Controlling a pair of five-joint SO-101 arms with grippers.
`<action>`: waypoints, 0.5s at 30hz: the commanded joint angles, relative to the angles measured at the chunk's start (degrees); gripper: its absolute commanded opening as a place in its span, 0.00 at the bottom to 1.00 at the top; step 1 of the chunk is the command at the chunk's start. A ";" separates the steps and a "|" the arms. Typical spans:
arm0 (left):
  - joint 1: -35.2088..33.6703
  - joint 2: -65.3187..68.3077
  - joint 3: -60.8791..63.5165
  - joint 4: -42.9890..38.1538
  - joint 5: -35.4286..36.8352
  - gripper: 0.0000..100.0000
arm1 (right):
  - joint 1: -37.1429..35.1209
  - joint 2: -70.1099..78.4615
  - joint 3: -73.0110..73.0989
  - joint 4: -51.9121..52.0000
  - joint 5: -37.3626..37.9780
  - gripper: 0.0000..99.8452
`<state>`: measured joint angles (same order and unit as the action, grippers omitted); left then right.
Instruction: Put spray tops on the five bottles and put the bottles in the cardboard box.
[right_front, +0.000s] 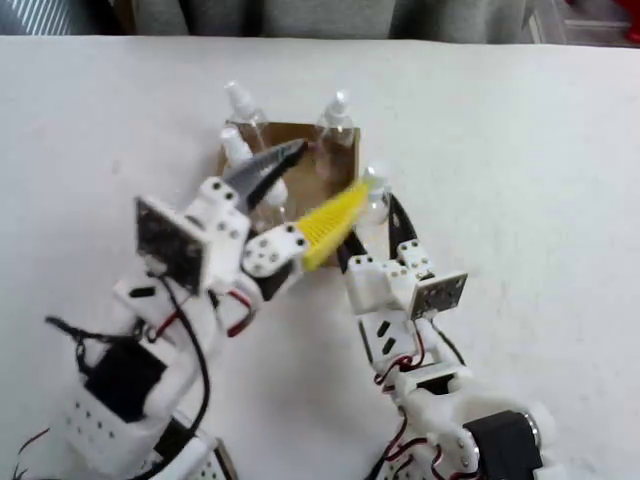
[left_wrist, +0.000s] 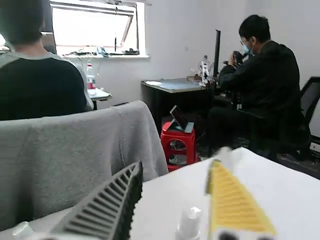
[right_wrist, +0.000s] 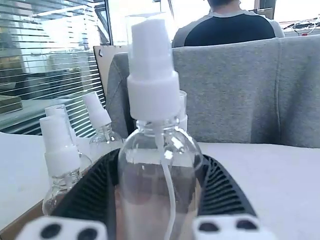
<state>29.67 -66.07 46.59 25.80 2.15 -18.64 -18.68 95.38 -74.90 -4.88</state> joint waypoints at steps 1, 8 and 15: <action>-5.67 -6.55 -3.25 2.55 0.18 0.07 | 1.98 -2.15 0.44 -0.31 -0.53 0.02; -12.62 -16.57 -3.16 13.54 0.18 0.09 | 2.42 -2.15 -3.87 -0.13 -0.09 0.02; -18.86 -23.96 -0.26 20.84 0.18 0.09 | 1.98 -2.15 -10.64 2.07 -0.09 0.02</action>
<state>13.93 -87.16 46.42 44.18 2.15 -16.79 -19.03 89.32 -74.64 -4.88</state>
